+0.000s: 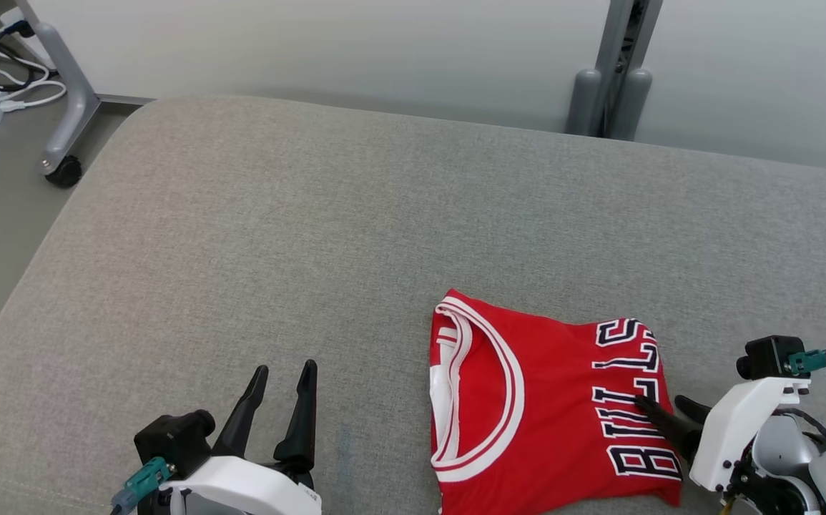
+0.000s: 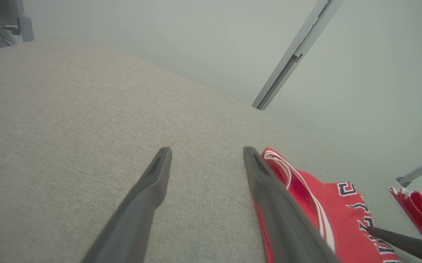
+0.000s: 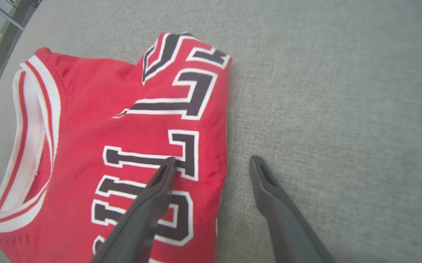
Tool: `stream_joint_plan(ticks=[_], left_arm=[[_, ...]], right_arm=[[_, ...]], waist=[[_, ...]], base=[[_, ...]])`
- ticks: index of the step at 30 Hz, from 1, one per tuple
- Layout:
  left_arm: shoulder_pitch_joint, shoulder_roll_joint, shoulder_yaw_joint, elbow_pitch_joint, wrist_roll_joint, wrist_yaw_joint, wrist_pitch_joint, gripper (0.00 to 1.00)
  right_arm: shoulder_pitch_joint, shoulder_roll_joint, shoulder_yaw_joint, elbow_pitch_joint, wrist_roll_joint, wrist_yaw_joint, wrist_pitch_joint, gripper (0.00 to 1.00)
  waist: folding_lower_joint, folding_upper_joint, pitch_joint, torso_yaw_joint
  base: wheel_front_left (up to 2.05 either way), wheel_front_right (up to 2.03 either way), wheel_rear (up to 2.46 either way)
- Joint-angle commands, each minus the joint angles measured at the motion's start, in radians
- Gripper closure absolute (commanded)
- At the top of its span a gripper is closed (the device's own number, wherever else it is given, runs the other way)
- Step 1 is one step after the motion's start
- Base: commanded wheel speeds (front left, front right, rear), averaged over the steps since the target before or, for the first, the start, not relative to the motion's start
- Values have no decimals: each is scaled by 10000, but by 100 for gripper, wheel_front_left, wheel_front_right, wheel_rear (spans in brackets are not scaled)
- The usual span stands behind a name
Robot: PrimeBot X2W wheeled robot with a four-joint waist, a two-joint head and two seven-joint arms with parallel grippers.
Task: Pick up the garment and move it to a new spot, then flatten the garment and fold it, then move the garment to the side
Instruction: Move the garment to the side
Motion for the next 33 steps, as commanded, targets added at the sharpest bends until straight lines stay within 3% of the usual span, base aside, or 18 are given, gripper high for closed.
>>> stream_joint_plan(ticks=[1,4,5,6,7,9,10,22,33], left_arm=[[-109,26,3,37,19,-3,-14,0],[-105,15,6,56,7,-16,-35,0],[-102,14,7,64,6,-19,-43,0],[-100,11,7,67,6,-21,-45,0],[-100,11,7,67,6,-21,-45,0],[-97,10,16,73,2,-25,-61,0],[-98,9,31,68,2,-26,-73,0],[-77,27,56,-8,16,31,-92,0],[-246,-2,-23,-170,112,42,-40,0]], right_arm=[[-144,-20,4,146,-33,3,204,0],[-254,-1,112,273,24,3,398,1],[-286,11,124,291,28,3,444,24],[-313,25,168,295,32,3,469,53],[-313,25,168,295,32,3,469,53],[-370,2,265,258,56,3,516,65],[-470,-84,377,172,-17,3,388,97],[-898,-829,503,-520,-149,2,46,100],[-1188,-1487,-128,-1332,-571,2,645,100]], waist=[[0,-1,36,103],[0,-1,72,204],[0,-1,80,229],[0,-1,90,252],[0,-1,90,252],[0,-1,113,282],[0,-1,137,287],[0,-1,143,-464],[0,-1,159,-2314]], base=[[0,0,0],[0,0,0],[0,0,0],[0,0,0],[0,0,0],[0,0,0],[0,0,0],[0,0,0],[0,0,0]])
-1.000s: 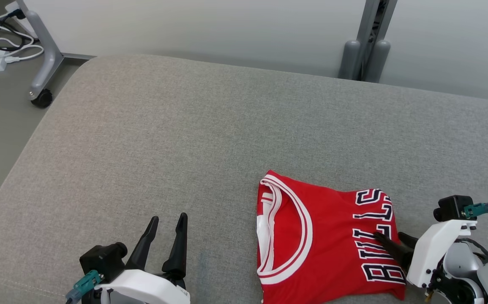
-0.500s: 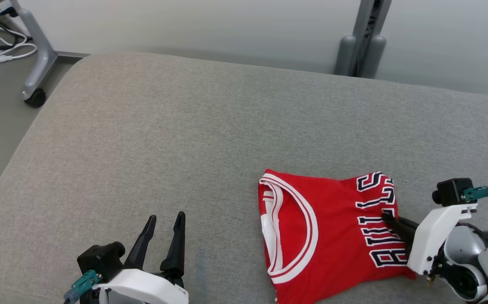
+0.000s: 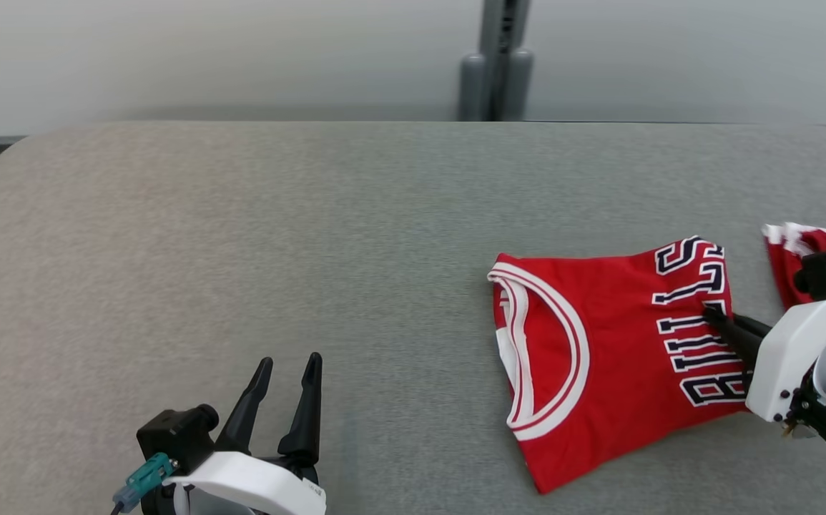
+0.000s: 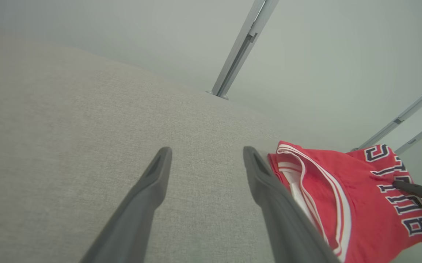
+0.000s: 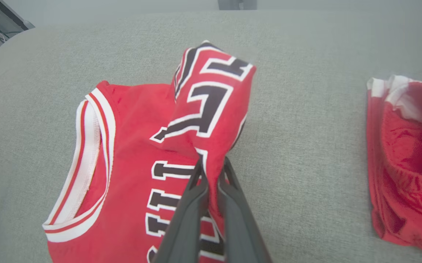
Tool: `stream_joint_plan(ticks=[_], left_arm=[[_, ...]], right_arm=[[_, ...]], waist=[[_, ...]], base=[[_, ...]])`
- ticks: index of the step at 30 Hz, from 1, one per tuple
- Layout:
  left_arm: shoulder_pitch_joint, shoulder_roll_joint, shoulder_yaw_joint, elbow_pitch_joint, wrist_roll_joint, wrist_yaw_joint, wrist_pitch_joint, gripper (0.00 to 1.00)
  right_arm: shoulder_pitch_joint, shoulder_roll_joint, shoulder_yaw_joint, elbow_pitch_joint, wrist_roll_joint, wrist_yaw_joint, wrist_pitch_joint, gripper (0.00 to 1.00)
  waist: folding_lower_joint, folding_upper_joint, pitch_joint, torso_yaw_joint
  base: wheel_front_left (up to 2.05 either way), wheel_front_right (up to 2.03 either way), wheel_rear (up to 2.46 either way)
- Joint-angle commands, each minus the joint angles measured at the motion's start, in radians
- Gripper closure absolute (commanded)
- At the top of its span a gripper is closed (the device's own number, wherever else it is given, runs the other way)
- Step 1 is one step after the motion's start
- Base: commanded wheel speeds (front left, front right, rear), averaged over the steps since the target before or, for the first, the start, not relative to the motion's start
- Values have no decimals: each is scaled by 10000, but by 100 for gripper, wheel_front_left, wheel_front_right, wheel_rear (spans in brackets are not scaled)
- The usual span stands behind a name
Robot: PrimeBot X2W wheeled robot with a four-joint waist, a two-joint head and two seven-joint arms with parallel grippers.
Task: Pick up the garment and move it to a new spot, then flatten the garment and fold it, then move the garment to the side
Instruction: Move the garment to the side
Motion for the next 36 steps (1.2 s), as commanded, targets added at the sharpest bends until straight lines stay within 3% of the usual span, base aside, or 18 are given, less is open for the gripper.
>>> stream_joint_plan(ticks=[1,7,13,29,36], left_arm=[[-198,49,17,-36,53,32,21,0],[-473,158,35,-109,173,49,75,0],[-768,202,-16,-159,251,52,190,0],[-1062,376,50,-231,318,91,234,0],[-1143,522,119,-390,334,171,287,0]], right_arm=[[-77,-16,-138,-90,-61,0,51,100],[-327,73,-454,-359,-371,0,213,100],[-630,215,-702,-519,-563,0,373,100],[-1545,472,-1434,-558,-1379,0,623,100],[-2373,236,-1823,-332,-1720,0,789,100]], waist=[[0,0,41,-677],[0,0,242,-1801],[0,0,533,-2395],[0,0,1085,-2389],[0,0,1279,-2359]], base=[[0,0,0],[0,0,0],[0,0,0],[0,0,0],[0,0,0]])
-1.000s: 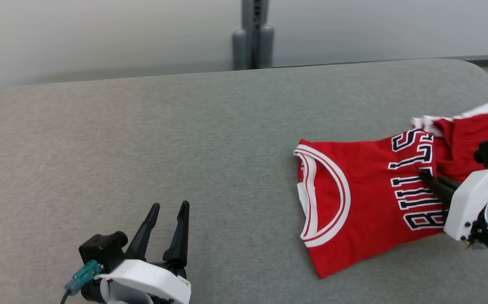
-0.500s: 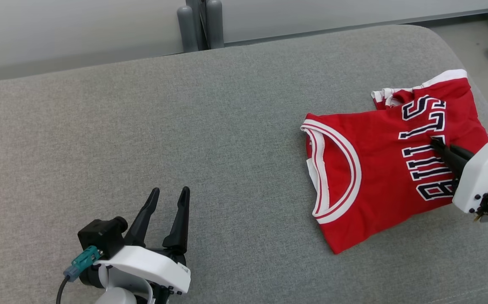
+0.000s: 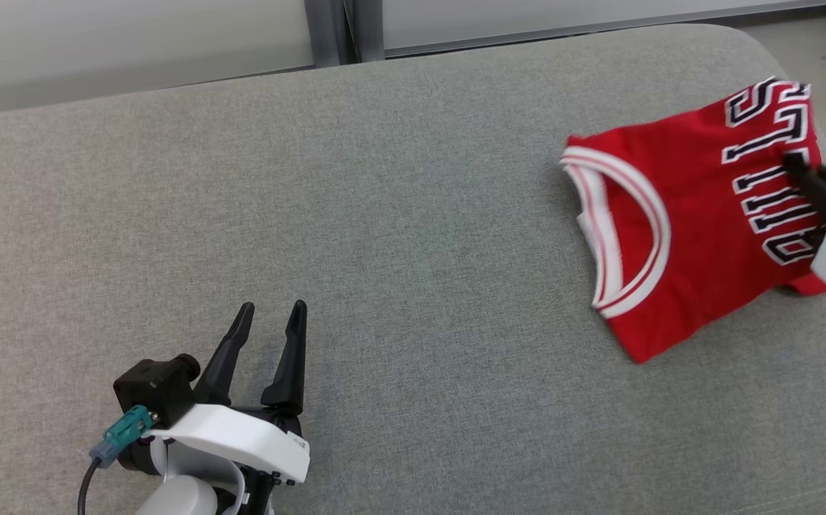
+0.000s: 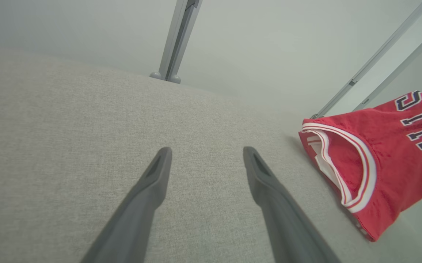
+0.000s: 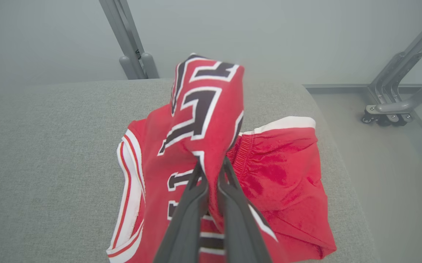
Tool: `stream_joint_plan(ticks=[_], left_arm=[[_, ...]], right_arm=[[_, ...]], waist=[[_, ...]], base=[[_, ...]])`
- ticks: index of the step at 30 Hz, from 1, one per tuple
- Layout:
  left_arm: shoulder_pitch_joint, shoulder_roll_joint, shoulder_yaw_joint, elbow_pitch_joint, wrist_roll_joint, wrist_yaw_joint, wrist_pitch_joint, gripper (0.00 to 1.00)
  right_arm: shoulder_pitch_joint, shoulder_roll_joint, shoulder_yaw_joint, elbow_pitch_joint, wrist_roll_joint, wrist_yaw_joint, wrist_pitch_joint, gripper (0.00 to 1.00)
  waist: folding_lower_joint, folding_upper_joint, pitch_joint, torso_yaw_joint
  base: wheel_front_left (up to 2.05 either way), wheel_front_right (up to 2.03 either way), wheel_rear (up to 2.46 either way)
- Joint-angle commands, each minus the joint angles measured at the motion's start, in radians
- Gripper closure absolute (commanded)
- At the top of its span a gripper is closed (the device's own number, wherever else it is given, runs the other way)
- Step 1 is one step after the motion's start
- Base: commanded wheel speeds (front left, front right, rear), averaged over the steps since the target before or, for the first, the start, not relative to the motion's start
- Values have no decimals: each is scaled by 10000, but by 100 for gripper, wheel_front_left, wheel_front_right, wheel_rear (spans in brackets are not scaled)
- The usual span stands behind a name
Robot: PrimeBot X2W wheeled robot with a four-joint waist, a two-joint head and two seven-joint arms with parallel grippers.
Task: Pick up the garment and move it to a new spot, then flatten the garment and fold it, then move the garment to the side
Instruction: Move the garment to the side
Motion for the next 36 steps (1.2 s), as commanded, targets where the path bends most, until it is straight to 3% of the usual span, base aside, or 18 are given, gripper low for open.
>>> stream_joint_plan(ticks=[1,11,16,32,34,36], left_arm=[[-182,85,47,-66,68,56,34,0],[-267,353,39,-373,187,225,244,0],[-317,496,12,-532,241,299,381,0],[-478,767,-82,-1039,462,572,691,0],[-489,791,-96,-1117,479,605,732,0],[-487,818,-92,-1143,487,641,735,0]], right_arm=[[-254,-139,-161,121,-78,0,69,100],[-1065,-1120,-497,795,-532,0,585,100],[-1269,-1565,-197,1506,-1365,0,440,100],[-2290,-1413,-1129,4724,-4326,0,-1282,100],[-2505,-1456,-1364,5210,-4865,0,-1865,60],[-2591,-1334,-1435,5565,-5087,0,-2195,0]], waist=[[0,0,66,16],[0,0,547,167],[0,0,785,314],[0,0,1582,979],[0,0,1686,1060],[0,0,1715,1083]], base=[[0,0,0],[0,0,0],[0,0,0],[0,0,0],[0,0,0],[0,0,0]])
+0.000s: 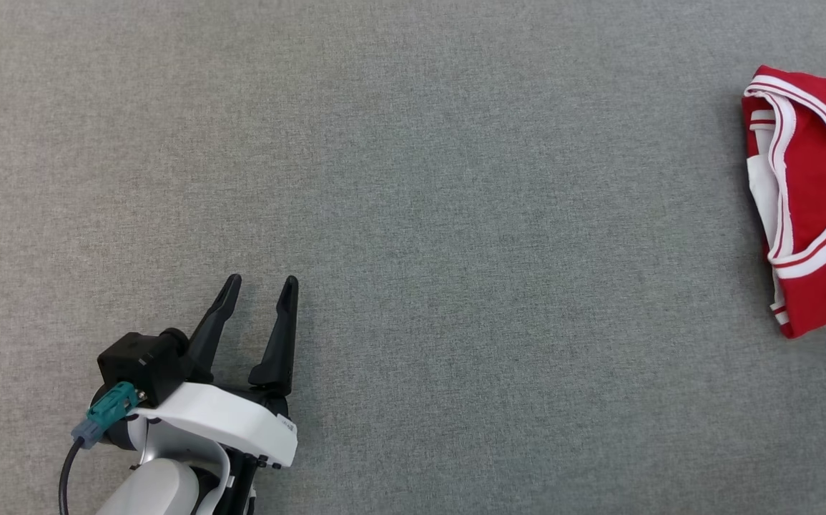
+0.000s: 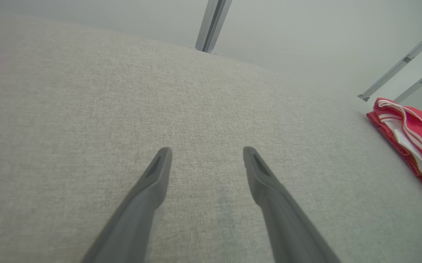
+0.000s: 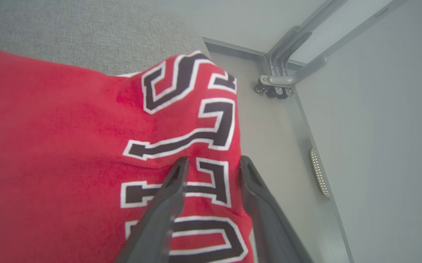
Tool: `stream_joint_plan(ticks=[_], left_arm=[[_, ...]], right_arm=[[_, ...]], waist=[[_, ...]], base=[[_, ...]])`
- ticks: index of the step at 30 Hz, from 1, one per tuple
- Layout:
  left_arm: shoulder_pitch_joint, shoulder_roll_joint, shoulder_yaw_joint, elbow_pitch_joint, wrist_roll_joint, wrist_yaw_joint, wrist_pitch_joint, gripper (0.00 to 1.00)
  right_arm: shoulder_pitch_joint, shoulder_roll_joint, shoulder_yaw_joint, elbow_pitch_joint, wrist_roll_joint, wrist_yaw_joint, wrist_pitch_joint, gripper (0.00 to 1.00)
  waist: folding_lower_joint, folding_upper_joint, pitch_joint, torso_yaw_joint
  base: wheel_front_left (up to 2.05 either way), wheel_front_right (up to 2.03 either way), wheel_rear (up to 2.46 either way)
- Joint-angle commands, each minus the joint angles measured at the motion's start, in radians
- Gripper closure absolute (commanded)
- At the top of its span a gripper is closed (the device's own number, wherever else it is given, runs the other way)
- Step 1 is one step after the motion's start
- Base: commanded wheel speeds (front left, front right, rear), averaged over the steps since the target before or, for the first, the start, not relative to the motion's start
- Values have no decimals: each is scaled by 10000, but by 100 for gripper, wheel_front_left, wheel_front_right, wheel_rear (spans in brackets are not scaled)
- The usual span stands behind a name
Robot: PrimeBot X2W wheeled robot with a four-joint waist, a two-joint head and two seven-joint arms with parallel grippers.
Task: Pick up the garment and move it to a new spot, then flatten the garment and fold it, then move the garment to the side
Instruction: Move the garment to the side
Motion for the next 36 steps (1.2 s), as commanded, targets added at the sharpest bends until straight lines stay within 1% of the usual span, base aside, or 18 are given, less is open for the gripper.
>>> stream_joint_plan(ticks=[1,7,12,16,20,24,29,33,34,36], left_arm=[[-126,68,26,-48,46,64,3,0],[-39,177,78,-110,32,147,57,0],[-20,214,29,-114,28,145,98,0],[2,154,-20,-47,-44,86,69,0],[61,32,-75,65,-119,-16,-25,0],[80,-235,-34,262,-313,-142,-303,0],[165,-621,171,685,-621,-289,-674,0],[182,-737,431,1115,-618,-199,-938,0],[182,-737,431,1115,-618,-199,-938,0],[203,-672,545,1332,-423,-87,-1029,0]], right_arm=[[-102,58,2,155,-101,0,-172,0],[-347,141,152,932,-497,0,-950,0],[-575,208,195,1354,-626,0,-1846,0],[-775,267,428,1640,-680,0,-2429,0],[-1038,369,807,1640,-386,0,-2904,0],[-1089,542,1303,1361,182,0,-3415,0],[-555,813,1508,689,1335,0,-4008,0],[224,1046,1691,-118,2082,0,-4322,0],[224,1046,1691,-118,2082,0,-4322,0],[745,1205,1669,-586,2333,0,-4460,0]], waist=[[0,0,15,10],[0,0,7,-102],[0,0,-158,-276],[0,0,-504,-456],[0,0,-993,-615],[0,0,-1584,-684],[0,0,-2291,-562],[0,0,-2775,-391],[0,0,-2775,-391],[0,0,-2975,-289]], base=[[0,0,0],[0,0,0],[0,0,0],[0,0,0],[0,0,0],[0,0,0],[0,0,0],[0,0,0],[0,0,0],[0,0,0]])
